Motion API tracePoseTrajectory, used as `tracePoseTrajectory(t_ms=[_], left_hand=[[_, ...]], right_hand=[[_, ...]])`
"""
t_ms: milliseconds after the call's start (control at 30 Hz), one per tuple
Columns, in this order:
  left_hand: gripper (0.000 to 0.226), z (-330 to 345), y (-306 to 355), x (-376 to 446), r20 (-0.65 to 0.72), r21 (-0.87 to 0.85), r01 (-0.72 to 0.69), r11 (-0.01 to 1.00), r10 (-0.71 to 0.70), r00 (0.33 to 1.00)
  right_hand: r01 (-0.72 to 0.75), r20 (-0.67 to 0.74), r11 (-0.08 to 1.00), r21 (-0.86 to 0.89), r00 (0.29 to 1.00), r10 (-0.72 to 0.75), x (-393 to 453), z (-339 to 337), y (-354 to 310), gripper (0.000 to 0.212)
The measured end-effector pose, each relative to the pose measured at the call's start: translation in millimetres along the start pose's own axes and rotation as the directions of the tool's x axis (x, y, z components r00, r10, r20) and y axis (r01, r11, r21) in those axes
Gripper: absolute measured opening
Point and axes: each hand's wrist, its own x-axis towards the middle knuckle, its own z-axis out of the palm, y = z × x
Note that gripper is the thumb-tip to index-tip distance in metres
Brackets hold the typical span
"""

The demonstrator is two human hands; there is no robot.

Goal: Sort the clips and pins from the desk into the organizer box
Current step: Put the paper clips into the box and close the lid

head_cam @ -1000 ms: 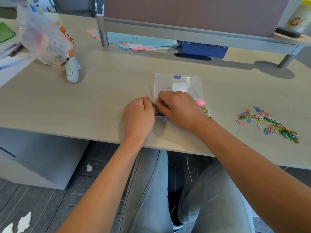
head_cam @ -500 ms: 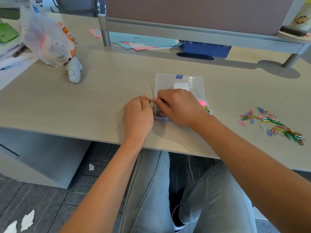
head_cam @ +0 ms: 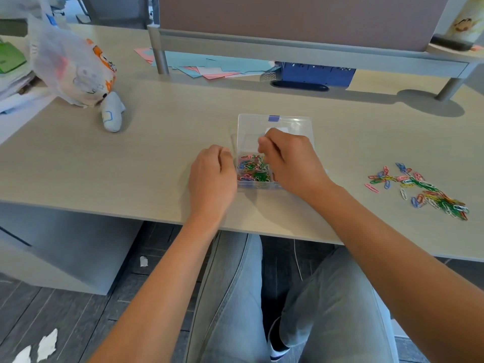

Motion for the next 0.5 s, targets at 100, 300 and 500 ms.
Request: tracePoseTrajectory(t_ms=[100,300,500], left_hand=[[0.030,1.2,-0.8,1.3,0.005,0.014,0.015,1.000,-0.015,1.000],[0.030,-0.7,-1.7,0.1,0.005,0.006,0.029,1.000,-0.029,1.000],[0.028,-1.8,-1.1,-1.1,-0.013,-0.015,0.036,0.999,-0.036,0.999]], right_hand=[[-0.149,0.046,0.973,0.174,0.989,0.143,-3.2,-6.4,0.1,0.027],[-0.135,0.123,0.961,0.243,0.987,0.107,2.5,-14.0,-11.9,0.024],[-0.065,0.131,0.968,0.242,0.991,0.034,0.5,-14.7,-12.0,0.021]])
